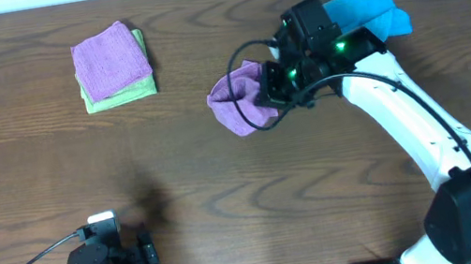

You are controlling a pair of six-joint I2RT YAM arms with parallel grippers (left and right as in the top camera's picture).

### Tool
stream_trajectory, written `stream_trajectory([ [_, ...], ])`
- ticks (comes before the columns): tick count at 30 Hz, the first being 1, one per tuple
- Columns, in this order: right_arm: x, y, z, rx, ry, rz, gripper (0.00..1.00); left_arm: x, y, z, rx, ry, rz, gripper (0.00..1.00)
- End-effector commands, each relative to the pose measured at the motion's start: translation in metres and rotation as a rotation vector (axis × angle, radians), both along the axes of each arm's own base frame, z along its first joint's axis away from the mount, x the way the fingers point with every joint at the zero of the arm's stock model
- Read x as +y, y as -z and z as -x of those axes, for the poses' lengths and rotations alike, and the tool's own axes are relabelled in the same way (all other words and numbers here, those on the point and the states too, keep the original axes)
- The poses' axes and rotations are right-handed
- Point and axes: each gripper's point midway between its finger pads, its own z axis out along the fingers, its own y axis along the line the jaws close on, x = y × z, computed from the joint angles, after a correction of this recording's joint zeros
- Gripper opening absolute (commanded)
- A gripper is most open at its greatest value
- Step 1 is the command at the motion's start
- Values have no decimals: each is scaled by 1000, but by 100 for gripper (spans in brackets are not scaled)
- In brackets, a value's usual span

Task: Fold the cloth
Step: 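Lift the pink cloth off the blue cloth and carry it toward center, then lower the pink cloth onto the table center with the right gripper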

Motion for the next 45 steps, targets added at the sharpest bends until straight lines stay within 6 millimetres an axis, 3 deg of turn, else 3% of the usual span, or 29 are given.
stream_trajectory([
  [1, -8, 17, 11, -61, -112, 150, 1, 1, 13, 9, 57, 2, -9, 95],
  [7, 13, 66, 82, 87, -279, 207, 1, 1, 13, 9, 57, 2, -9, 95],
  [10, 12, 93, 120, 167, -345, 250, 1, 1, 13, 9, 57, 2, -9, 95],
  [14, 10, 117, 145, 218, -371, 248, 2, 1, 13, 9, 57, 2, -9, 95],
  [18, -20, 128, 139, 225, -311, 337, 1, 1, 13, 9, 57, 2, -9, 95],
  [25, -109, 143, 102, 219, -12, 572, 1, 1, 13, 9, 57, 2, -9, 95],
  [30, -136, 144, 75, 189, 132, 555, 1, 1, 13, 9, 57, 2, -9, 95],
  [36, -154, 143, 44, 115, 265, 531, 3, 1, 13, 9, 57, 2, -9, 95],
  [38, -152, 143, 42, 112, 266, 509, 45, 1, 13, 9, 57, 2, -9, 95],
  [42, -129, 142, 47, 119, 151, 406, 91, 1, 13, 9, 57, 2, -9, 95],
  [45, -123, 141, 48, 118, 127, 378, 94, 1, 13, 9, 57, 2, -9, 95],
])
